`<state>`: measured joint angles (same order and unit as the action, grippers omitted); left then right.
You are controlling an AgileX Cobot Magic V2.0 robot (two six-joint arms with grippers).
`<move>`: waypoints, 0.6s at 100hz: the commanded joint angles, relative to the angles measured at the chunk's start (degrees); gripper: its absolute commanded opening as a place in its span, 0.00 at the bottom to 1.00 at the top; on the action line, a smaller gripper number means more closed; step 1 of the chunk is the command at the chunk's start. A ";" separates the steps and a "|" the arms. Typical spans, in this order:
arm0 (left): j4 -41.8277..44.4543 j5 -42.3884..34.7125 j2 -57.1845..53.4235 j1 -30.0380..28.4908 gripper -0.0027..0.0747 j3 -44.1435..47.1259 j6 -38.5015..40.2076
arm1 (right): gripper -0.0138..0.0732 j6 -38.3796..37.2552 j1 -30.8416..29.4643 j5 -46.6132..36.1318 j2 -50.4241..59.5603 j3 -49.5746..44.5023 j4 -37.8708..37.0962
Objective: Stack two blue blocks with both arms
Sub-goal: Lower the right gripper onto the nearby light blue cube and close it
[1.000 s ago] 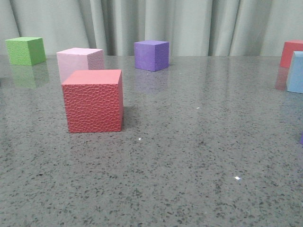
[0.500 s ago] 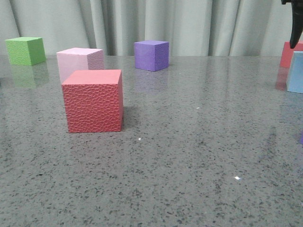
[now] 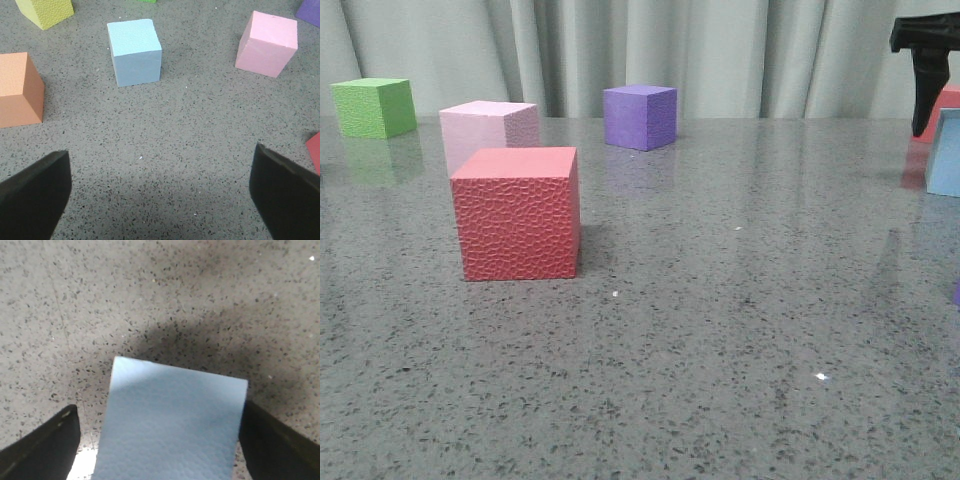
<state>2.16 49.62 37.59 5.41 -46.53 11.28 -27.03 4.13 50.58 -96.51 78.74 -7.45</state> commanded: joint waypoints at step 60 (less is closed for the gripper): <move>-0.35 -3.80 0.37 -0.11 0.93 -2.12 0.10 | 0.50 -0.09 -0.39 -0.90 1.92 2.42 -1.38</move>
<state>2.16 49.62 37.59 5.41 -46.53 11.28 -27.03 4.13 50.58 -96.88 78.97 -7.58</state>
